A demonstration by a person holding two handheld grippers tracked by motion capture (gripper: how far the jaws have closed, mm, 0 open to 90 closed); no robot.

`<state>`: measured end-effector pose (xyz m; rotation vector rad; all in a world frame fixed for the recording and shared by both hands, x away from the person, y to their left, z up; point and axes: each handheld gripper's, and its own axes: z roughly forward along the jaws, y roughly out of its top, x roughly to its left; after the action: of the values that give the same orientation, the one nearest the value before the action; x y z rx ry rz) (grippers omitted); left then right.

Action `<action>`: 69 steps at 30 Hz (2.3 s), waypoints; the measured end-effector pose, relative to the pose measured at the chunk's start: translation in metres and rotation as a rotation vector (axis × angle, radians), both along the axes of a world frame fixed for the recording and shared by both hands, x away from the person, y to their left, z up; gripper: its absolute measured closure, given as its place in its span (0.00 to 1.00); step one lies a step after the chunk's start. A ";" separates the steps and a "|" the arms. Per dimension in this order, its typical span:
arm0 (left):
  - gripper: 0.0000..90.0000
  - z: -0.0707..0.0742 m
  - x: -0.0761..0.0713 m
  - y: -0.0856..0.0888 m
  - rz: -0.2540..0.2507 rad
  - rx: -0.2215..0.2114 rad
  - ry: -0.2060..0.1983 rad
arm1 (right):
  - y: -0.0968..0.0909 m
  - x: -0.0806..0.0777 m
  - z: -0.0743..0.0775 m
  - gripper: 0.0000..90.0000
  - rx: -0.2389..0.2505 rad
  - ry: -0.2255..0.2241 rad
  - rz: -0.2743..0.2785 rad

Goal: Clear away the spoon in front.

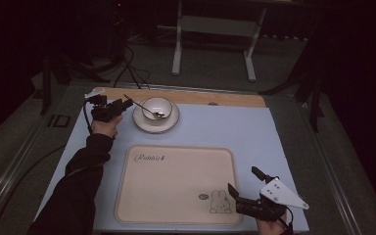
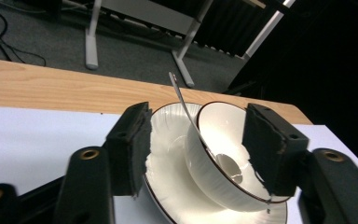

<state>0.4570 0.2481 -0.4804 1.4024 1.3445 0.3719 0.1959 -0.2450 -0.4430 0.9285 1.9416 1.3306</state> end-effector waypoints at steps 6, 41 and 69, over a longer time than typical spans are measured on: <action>0.57 -0.003 0.008 -0.001 0.025 -0.011 -0.003 | 0.000 0.000 0.000 0.12 0.003 0.007 -0.002; 0.99 -0.002 0.018 -0.007 0.009 -0.123 -0.069 | -0.001 0.001 -0.001 0.12 0.007 0.018 0.008; 1.00 0.071 -0.001 -0.019 -0.127 -0.018 -0.137 | -0.002 0.001 -0.001 0.12 0.010 0.017 0.004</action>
<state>0.4564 0.2289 -0.4090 1.4138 1.1391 0.3631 0.1974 -0.2467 -0.4438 0.9440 1.9520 1.3402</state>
